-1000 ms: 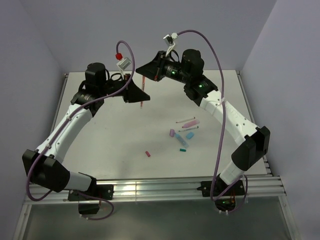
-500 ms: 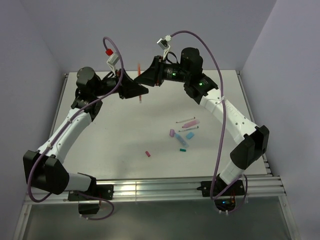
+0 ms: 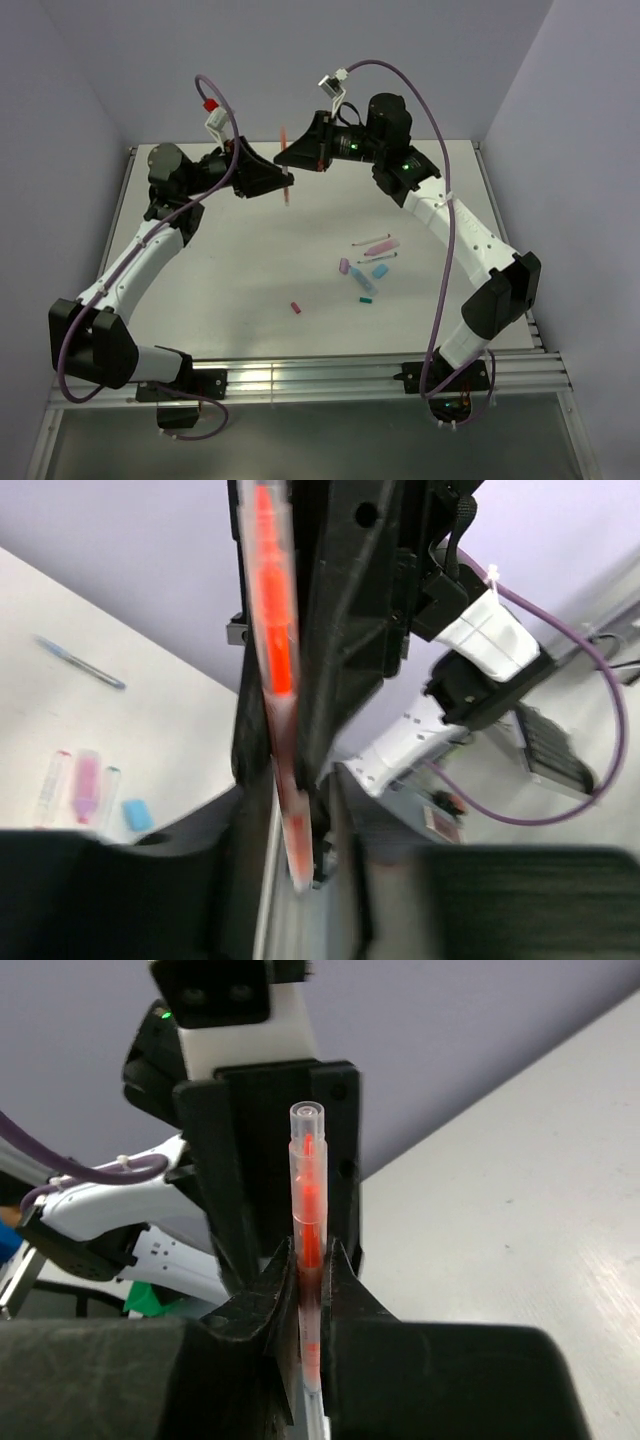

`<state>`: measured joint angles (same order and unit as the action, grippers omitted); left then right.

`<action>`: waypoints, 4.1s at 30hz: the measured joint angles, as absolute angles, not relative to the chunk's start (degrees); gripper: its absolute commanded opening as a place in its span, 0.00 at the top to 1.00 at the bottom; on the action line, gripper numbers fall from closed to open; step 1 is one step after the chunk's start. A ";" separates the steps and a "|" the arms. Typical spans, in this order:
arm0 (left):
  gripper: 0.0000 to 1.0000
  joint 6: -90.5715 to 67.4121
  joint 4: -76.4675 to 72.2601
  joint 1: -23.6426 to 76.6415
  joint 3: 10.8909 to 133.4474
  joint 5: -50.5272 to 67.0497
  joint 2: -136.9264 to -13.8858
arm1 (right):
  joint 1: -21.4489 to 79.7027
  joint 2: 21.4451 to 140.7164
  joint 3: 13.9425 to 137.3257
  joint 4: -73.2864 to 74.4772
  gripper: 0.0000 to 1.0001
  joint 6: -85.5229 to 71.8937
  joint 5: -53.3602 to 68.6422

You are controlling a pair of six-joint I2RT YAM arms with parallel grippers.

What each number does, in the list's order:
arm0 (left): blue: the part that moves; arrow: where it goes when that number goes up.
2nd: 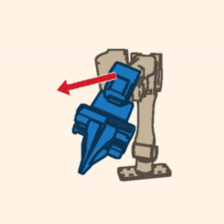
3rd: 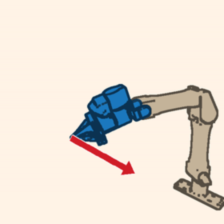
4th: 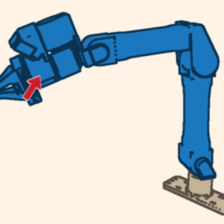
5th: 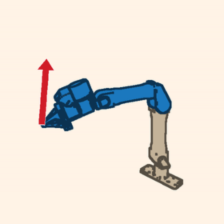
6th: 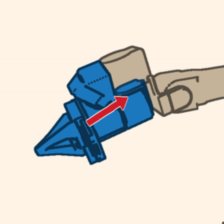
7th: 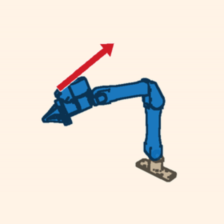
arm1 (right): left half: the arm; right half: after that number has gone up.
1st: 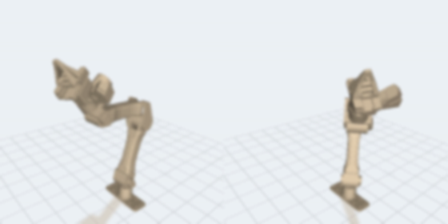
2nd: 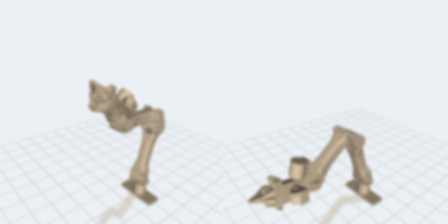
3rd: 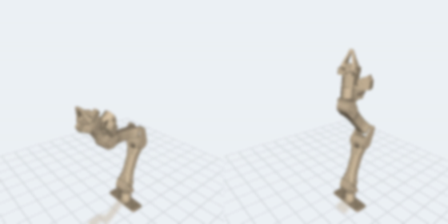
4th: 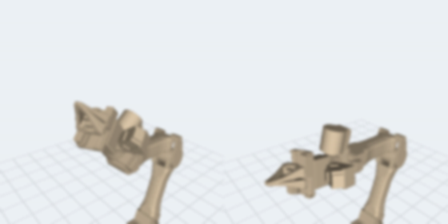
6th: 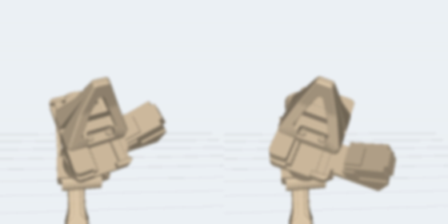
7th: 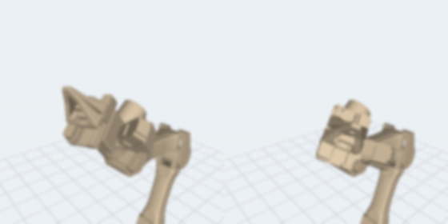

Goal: Insert the pens into the pen caps
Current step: Place the pen at the center of the board, then pick up the pen from the center of the board.

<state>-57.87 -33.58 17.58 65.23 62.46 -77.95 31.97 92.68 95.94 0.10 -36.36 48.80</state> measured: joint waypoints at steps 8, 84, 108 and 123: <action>0.00 -40.80 -9.52 15.29 73.76 55.13 -77.60 | 21.78 88.18 89.60 6.76 1.00 -33.01 46.50; 0.01 -16.45 23.90 10.41 82.00 32.34 -82.32 | -4.10 131.70 108.77 52.62 0.72 6.85 1.30; 0.00 -16.69 18.74 5.28 78.15 36.80 -74.48 | -2.96 107.46 113.78 52.66 0.35 12.60 12.95; 0.00 -18.33 16.95 4.89 73.56 34.59 -73.58 | 19.64 89.38 72.90 52.10 0.42 17.30 12.99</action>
<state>-18.33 16.95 4.89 73.56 34.59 -73.58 19.64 89.38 72.90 52.10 17.30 12.99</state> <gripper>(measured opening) 0.995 0.586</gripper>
